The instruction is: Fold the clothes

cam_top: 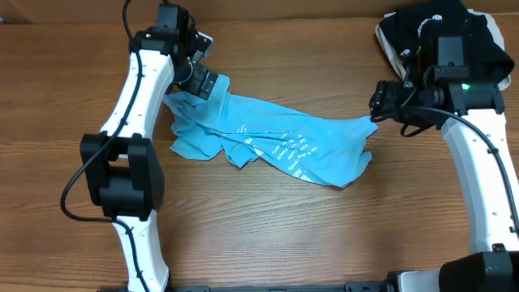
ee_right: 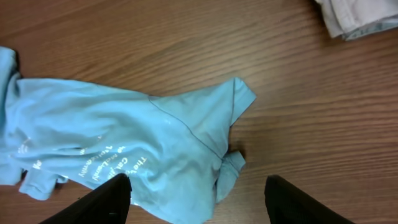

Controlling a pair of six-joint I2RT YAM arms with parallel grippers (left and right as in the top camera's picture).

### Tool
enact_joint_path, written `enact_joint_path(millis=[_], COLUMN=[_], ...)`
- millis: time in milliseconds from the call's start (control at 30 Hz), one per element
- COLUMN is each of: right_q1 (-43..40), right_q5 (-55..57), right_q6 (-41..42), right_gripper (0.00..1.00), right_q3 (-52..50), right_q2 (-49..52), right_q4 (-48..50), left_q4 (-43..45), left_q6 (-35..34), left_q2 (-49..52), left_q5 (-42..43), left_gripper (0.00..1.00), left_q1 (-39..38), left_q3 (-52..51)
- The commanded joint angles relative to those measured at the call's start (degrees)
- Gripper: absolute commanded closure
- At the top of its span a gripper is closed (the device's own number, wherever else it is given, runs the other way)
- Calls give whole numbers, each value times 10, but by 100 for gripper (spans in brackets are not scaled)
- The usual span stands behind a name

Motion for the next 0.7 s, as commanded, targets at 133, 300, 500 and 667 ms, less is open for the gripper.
enact_joint_path(millis=[133, 300, 500, 667], right_q1=[-2, -2, -2, -2], right_q5=[4, 3, -1, -3], right_q6=[-6, -5, -5, -5], right_gripper=[27, 27, 27, 27], right_q3=[-31, -32, -32, -32], right_q2=[0, 0, 0, 0], right_q4=[15, 14, 15, 23], left_q4=[56, 100, 143, 180], left_q6=[-106, -142, -141, -135], left_q2=[83, 115, 135, 136], left_q5=[-20, -19, 0, 33], left_gripper=[0, 0, 0, 0], left_q1=[27, 30, 30, 30], left_q3=[-6, -6, -6, -6])
